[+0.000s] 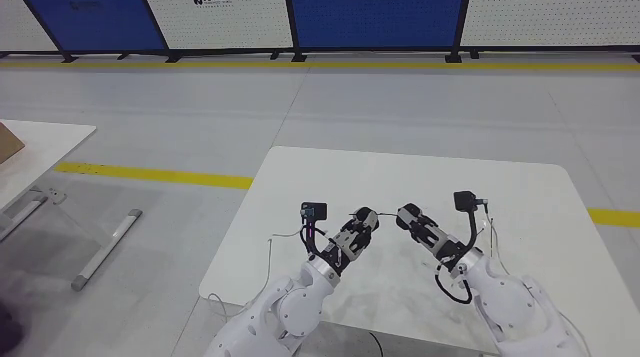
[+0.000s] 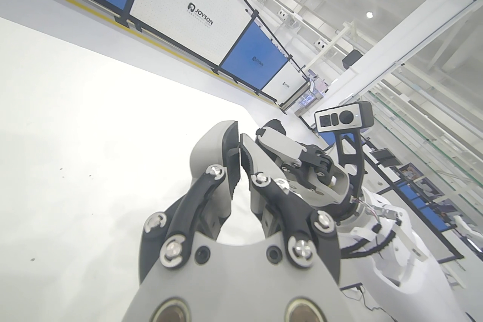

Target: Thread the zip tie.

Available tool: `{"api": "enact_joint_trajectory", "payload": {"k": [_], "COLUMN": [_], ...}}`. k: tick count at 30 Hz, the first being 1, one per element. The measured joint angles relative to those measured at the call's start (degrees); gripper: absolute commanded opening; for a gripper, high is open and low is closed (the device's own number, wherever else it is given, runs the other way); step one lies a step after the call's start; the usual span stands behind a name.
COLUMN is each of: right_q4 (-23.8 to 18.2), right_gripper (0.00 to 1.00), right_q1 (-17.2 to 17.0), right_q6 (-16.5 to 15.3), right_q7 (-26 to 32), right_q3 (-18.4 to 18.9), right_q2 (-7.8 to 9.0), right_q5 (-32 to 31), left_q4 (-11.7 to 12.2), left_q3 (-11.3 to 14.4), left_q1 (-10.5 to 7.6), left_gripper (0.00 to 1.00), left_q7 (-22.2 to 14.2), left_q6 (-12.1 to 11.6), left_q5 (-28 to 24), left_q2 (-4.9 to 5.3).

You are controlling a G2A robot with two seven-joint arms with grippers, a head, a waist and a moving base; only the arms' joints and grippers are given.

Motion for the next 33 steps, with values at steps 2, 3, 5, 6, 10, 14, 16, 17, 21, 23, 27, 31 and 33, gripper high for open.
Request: {"api": "enact_joint_trajectory", "payload": {"k": [2,3,5,6,10,14,16,17,21,23,27,31,33], "right_q4": [0.0,0.0,0.0,0.0,0.0,0.0,0.0,0.0,0.0,-0.1,-0.2,-0.6,-0.7], "right_gripper": [0.00,0.00,0.00,0.00,0.00,0.00,0.00,0.00,0.00,0.00,0.00,0.00,0.00], "right_q1": [0.0,0.0,-0.1,-0.2,-0.4,-0.5,-0.5,-0.5,-0.5,-0.5,-0.6,-0.8,-0.8], "right_q6": [-0.1,-0.1,-0.3,-0.3,-0.4,-0.4,-0.5,-0.5,-0.6,-0.6,-0.6,-0.7,-0.7], "right_q7": [0.0,0.0,-0.1,-0.2,-0.3,-0.3,-0.3,-0.3,-0.2,-0.1,0.0,0.2,0.4], "right_q3": [0.0,0.0,0.1,0.2,0.5,0.7,0.7,0.7,0.8,0.8,0.9,1.0,1.1], "right_q2": [-0.03,-0.05,-0.07,-0.07,-0.08,-0.11,-0.13,-0.14,-0.19,-0.20,-0.22,-0.21,-0.21], "right_q5": [0.1,0.1,0.2,0.2,0.1,0.0,0.0,-0.1,-0.2,-0.3,-0.7,-1.0,-1.1], "left_q4": [0.0,0.0,0.0,0.1,0.2,0.2,0.2,0.2,0.3,0.5,0.8,1.1,1.2], "left_q3": [-0.1,-0.1,-0.1,-0.1,-0.1,-0.1,-0.1,-0.1,-0.1,0.0,0.3,0.5,0.6], "left_q1": [-0.01,-0.02,-0.08,-0.13,-0.21,-0.20,-0.20,-0.20,-0.27,-0.38,-0.64,-0.97,-1.16], "left_gripper": [0.00,0.00,0.00,0.00,0.14,0.18,0.17,0.16,0.05,0.09,0.07,0.16,0.27], "left_q7": [-0.1,-0.1,-0.1,-0.1,-0.1,-0.1,-0.1,-0.1,-0.2,-0.2,-0.3,-0.3,-0.4], "left_q6": [0.1,0.2,0.7,0.9,1.3,1.3,1.3,1.3,1.4,1.5,2.0,2.4,2.6], "left_q5": [0.2,0.2,0.4,0.6,1.0,1.0,1.0,1.0,1.0,1.2,2.2,2.5,2.5], "left_q2": [-0.02,-0.03,-0.08,-0.09,-0.11,-0.11,-0.11,-0.11,-0.15,-0.19,-0.29,-0.44,-0.52]}}
